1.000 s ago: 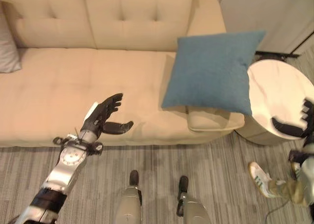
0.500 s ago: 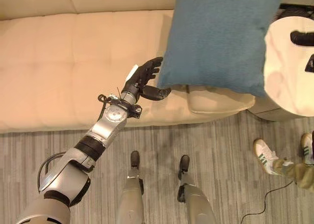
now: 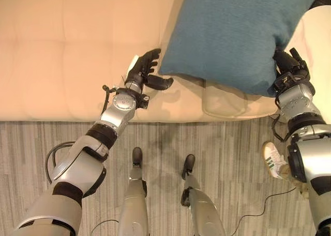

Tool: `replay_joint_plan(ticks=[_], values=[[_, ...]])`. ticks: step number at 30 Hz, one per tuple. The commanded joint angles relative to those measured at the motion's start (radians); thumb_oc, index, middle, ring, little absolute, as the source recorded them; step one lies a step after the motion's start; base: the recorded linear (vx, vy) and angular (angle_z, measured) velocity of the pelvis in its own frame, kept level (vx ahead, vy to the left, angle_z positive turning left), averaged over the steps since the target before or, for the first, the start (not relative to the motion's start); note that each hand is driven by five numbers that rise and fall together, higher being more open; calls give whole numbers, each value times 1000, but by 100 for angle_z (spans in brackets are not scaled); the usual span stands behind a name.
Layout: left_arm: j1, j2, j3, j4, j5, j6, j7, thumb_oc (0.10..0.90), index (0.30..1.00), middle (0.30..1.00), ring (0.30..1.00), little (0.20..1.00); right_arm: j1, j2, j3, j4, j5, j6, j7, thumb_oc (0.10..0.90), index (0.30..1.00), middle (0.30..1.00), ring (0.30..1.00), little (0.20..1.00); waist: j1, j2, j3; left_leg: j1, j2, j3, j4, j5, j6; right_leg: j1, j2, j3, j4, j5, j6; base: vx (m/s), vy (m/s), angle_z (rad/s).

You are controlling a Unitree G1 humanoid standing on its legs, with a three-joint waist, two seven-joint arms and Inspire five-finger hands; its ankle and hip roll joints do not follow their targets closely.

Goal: Pick up all the scattered cushions and arrange them neatly on the sofa.

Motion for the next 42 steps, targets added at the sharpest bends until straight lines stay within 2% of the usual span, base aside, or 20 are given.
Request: replay_joint_plan(ticks=[1, 5, 13, 16, 18, 19, 24, 25, 31, 39, 42], values=[[-68, 2, 35, -95, 36, -75, -5, 800, 900, 900, 900, 900, 35, 11, -17, -309, 33, -124, 116, 800, 900, 900, 900, 900, 35, 5, -14, 59, 18, -1, -161, 7, -65, 45, -77, -19, 59, -105, 169, 0, 0, 0], [-12, 4, 47, -117, 57, -66, -8, 800, 900, 900, 900, 900, 160, -9, -47, -392, 19, -123, 135, 800, 900, 900, 900, 900, 38, -9, -15, 71, 23, -9, -142, -6, -63, 65, -77, -36, 65, -111, 167, -1, -4, 11], [18, -11, 31, -153, 66, -55, -17, 800, 900, 900, 900, 900, 223, 23, -34, -440, 15, -101, 150, 800, 900, 900, 900, 900, 54, -14, -7, 79, 26, -19, -121, -19, -58, 78, -80, -42, 69, -112, 162, -13, -2, 6], [7, -17, 19, -148, 64, -47, -18, 800, 900, 900, 900, 900, 182, 75, -16, -419, 24, -94, 131, 800, 900, 900, 900, 900, 60, -8, -1, 80, 26, -18, -122, -17, -57, 77, -78, -42, 65, -109, 160, -8, 12, 3], [-12, -33, 10, -133, 57, -42, -5, 800, 900, 900, 900, 900, 122, 156, 27, -428, 30, -103, 109, 800, 900, 900, 900, 900, 71, 1, 3, 79, 23, -18, -126, -11, -55, 74, -77, -36, 63, -107, 158, -8, 12, -2], [-12, -31, 11, -132, 57, -42, -4, 800, 900, 900, 900, 900, 120, 158, 28, -430, 29, -104, 107, 800, 900, 900, 900, 900, 70, 0, 4, 79, 24, -17, -127, -11, -55, 74, -77, -36, 63, -107, 158, -15, 20, -4], [-31, -62, 14, -122, 32, -34, 13, 800, 900, 900, 900, 900, 71, 290, 82, -445, 12, -106, 76, 800, 900, 900, 900, 900, 83, 19, 10, 79, 16, -16, -133, -5, -54, 72, -80, -36, 64, -109, 154, -5, 23, -6], [-30, -71, 12, -126, 31, -34, 10, 800, 900, 900, 900, 900, 72, 307, 81, -434, 6, -102, 74, 400, 300, 300, 300, 300, 86, 24, 11, 78, 14, -17, -133, -5, -54, 72, -81, -37, 65, -110, 154, 0, 0, 0], [18, -40, 12, -200, 22, -31, 7, 800, 900, 900, 900, 900, 98, 310, 68, -377, -59, -71, 18, 400, 300, 300, 300, 300, 97, 34, 7, 82, 7, -15, -133, -8, -52, 81, -88, -41, 66, -111, 152, 0, 0, 0], [98, 6, 57, -239, 21, -24, 8, 800, 900, 900, 900, 900, 197, 235, -72, -481, -86, -127, -51, 400, 300, 300, 300, 300, 83, 32, -7, 99, 5, -11, -133, -21, -46, 92, -95, -41, 71, -114, 153, -1, 2, 0], [154, 14, 64, -285, 35, -24, -9, 800, 900, 900, 900, 900, 221, 175, -156, -462, -108, -145, -76, 400, 300, 300, 300, 300, 76, 39, -16, 107, 3, -6, -127, -31, -43, 96, -103, -41, 79, -120, 152, -2, 10, 0]])
